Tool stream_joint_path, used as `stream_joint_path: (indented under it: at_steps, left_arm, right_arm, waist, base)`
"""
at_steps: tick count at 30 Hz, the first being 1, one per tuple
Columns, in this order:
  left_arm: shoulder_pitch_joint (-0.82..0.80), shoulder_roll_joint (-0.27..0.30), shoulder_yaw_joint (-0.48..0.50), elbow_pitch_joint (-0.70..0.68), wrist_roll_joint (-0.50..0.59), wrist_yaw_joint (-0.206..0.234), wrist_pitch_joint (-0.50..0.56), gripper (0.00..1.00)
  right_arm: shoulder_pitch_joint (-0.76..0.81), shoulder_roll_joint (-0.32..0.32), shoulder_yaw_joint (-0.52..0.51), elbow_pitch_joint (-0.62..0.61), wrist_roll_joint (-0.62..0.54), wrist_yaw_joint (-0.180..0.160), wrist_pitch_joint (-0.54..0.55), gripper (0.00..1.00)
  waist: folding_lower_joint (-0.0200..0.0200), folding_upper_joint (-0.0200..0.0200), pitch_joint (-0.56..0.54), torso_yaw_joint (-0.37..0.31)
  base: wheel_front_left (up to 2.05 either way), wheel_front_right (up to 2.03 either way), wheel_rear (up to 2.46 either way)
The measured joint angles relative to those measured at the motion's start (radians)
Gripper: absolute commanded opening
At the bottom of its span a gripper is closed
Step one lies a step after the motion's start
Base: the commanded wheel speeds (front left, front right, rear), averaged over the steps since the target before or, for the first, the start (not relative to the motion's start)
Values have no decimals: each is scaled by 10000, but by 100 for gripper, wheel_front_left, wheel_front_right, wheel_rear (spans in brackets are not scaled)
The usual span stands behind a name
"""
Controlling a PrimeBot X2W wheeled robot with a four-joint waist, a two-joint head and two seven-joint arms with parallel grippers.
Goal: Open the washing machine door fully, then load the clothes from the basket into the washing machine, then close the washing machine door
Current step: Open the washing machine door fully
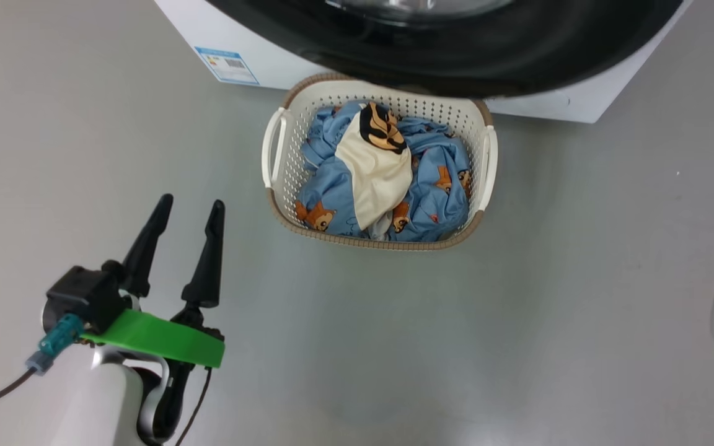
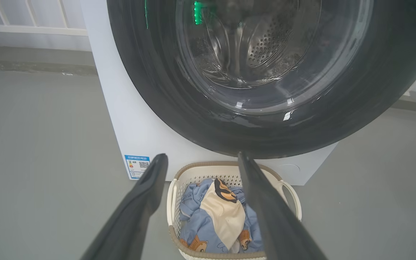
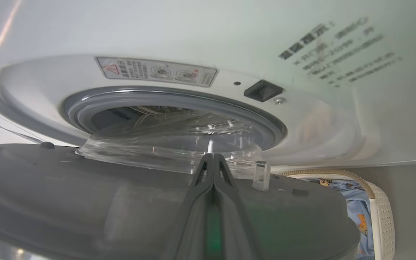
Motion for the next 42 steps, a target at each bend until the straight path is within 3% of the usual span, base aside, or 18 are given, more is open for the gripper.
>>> stream_joint_path:
  at_steps: [20,32,42]
  left_arm:
    - [429,169,-443,-359,104,0,0,100]
    - [752,238,-474,-522,242,0,0,100]
    - [1028,382,-665,-617,665,0,0,100]
  right_arm:
    - [2126,265,959,-943,1981,0,2656,0]
    - [3154,297,1388,-999,2846,2,3636,0]
    - [4160,303,2704,-1099,4113,2,3820,0]
  waist:
    - [0,0,-944,84]
    - [0,0,-1549,105]
    - [0,0,-1961,306]
  base:
    - [0,0,0]
    - [0,0,0]
    - [0,0,0]
